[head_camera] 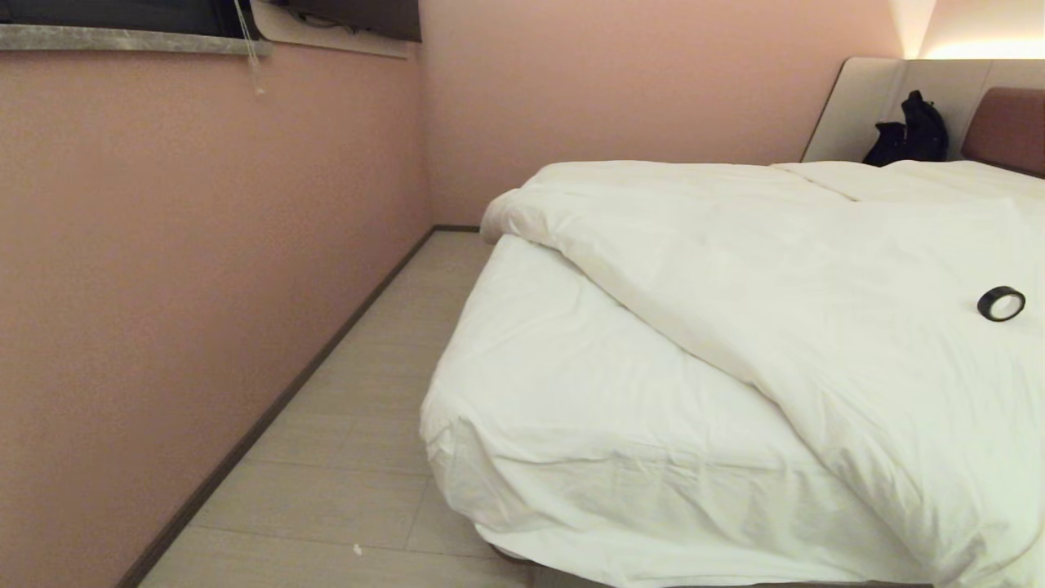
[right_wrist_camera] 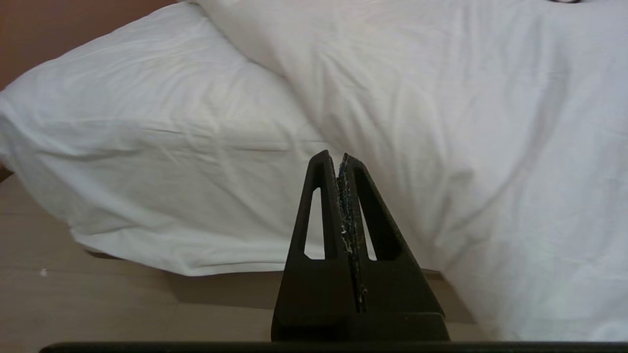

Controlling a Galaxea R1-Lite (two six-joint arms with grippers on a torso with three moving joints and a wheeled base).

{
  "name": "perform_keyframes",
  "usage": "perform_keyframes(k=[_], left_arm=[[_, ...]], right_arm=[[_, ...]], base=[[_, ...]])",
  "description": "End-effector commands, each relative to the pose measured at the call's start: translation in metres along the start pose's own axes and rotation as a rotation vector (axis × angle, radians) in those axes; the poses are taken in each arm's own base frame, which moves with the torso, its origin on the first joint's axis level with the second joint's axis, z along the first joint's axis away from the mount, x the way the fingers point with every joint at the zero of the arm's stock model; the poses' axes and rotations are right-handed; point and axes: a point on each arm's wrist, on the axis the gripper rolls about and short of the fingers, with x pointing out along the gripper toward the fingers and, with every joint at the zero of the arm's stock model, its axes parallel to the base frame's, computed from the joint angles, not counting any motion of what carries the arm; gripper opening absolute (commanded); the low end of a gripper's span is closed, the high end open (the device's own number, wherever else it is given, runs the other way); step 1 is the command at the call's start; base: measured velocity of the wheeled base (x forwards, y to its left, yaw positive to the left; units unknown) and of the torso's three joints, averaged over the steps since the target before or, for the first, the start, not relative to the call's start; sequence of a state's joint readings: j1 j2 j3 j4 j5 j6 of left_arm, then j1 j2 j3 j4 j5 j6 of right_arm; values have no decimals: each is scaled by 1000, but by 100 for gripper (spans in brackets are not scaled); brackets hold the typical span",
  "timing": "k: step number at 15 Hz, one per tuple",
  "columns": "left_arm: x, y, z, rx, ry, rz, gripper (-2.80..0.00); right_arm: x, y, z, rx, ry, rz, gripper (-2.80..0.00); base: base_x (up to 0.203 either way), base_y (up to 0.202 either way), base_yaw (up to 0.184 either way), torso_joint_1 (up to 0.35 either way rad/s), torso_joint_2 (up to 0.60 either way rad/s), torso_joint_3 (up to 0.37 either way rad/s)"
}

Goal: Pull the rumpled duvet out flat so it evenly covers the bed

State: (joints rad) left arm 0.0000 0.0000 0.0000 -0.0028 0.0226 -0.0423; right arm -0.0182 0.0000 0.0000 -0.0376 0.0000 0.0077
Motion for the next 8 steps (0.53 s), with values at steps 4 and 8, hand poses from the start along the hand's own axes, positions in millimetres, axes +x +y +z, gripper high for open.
perform_keyframes(k=[4,8], left_arm=[[0,0,0,-1,0,0,-280],[0,0,0,-1,0,0,-280]], right_arm=[[0,0,0,0,1,1,-280],[0,0,0,0,1,0,-280]], base=[[0,-191,-2,3,4,2],[0,-192,-1,1,3,2]])
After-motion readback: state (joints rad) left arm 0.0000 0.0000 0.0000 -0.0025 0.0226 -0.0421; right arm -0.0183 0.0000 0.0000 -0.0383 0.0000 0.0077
